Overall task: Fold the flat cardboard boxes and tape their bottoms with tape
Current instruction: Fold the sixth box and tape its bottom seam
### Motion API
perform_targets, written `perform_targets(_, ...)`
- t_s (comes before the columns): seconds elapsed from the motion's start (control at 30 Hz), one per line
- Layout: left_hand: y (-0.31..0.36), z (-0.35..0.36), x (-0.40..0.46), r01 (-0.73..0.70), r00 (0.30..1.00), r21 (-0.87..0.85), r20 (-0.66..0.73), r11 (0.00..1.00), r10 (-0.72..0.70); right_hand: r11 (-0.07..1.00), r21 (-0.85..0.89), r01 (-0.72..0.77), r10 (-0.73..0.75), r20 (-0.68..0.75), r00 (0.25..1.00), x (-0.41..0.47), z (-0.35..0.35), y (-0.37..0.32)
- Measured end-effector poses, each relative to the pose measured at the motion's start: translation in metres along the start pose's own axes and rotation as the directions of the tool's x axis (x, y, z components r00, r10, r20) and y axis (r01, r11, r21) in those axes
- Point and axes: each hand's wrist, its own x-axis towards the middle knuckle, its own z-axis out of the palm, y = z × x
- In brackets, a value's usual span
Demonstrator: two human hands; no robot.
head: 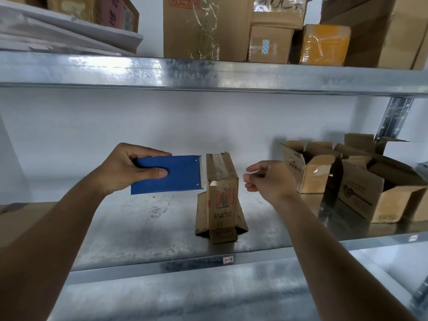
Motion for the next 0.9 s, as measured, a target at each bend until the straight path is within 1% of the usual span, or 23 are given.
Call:
perform_targets(0.17, -0.016, 0.002, -0.004, 0.063, 0.998, 0.004, 0.007, 0.998, -0.063, 0.991, 0.100, -0.091, 0.079, 0.113, 0.990, 0.003, 0.003, 0.017)
perform_targets(0.27, -0.024, 0.005, -0.005, 0.072, 0.997, -0.006, 0.000, 0.997, -0.072, 0.966, 0.202, -0.160, 0.118, 0.205, 0.972, 0.002, 0.004, 0.028)
perform_targets(0.33, -0.026, 0.008, -0.004, 0.075, 0.997, -0.015, -0.004, 0.997, -0.075, 0.963, 0.208, -0.172, 0.122, 0.234, 0.965, 0.002, 0.006, 0.034)
perform_targets(0.47, -0.028, 0.014, -0.001, 0.086, 0.996, -0.020, 0.006, 0.996, -0.086, 0.978, 0.155, -0.140, 0.106, 0.206, 0.973, 0.004, 0.013, 0.040)
perform_targets(0.6, -0.029, 0.018, 0.002, 0.089, 0.996, -0.010, 0.016, 0.996, -0.089, 0.974, 0.087, -0.210, 0.189, 0.203, 0.961, 0.013, 0.009, 0.040)
perform_targets(0.63, -0.029, 0.019, 0.002, 0.088, 0.996, -0.011, 0.018, 0.996, -0.088, 0.972, 0.039, -0.230, 0.215, 0.230, 0.949, 0.014, 0.007, 0.040)
perform_targets(0.7, -0.030, 0.020, 0.003, 0.095, 0.995, -0.005, 0.021, 0.995, -0.095, 0.960, -0.141, -0.242, 0.273, 0.276, 0.922, 0.016, 0.005, 0.047)
perform_targets(0.73, -0.031, 0.020, 0.003, 0.100, 0.995, 0.001, 0.019, 0.995, -0.100, 0.950, -0.198, -0.241, 0.289, 0.265, 0.920, 0.017, 0.006, 0.054)
perform_targets(0.77, -0.032, 0.019, 0.003, 0.103, 0.995, 0.003, 0.013, 0.995, -0.103, 0.952, -0.176, -0.253, 0.290, 0.236, 0.928, 0.018, 0.008, 0.061)
perform_targets(0.8, -0.034, 0.018, 0.003, 0.104, 0.995, 0.002, 0.006, 0.995, -0.104, 0.959, -0.080, -0.271, 0.281, 0.194, 0.940, 0.017, 0.012, 0.065)
perform_targets(0.83, -0.034, 0.018, 0.003, 0.105, 0.995, 0.001, 0.001, 0.995, -0.105, 0.971, 0.010, -0.240, 0.237, 0.116, 0.965, 0.016, 0.017, 0.067)
perform_targets(0.87, -0.035, 0.017, 0.004, 0.106, 0.994, 0.001, 0.003, 0.994, -0.106, 0.992, 0.033, -0.123, 0.123, 0.005, 0.992, 0.015, 0.022, 0.068)
perform_targets(0.9, -0.035, 0.017, 0.004, 0.106, 0.994, 0.000, 0.008, 0.994, -0.106, 0.999, -0.006, 0.043, -0.043, -0.109, 0.993, 0.014, 0.027, 0.066)
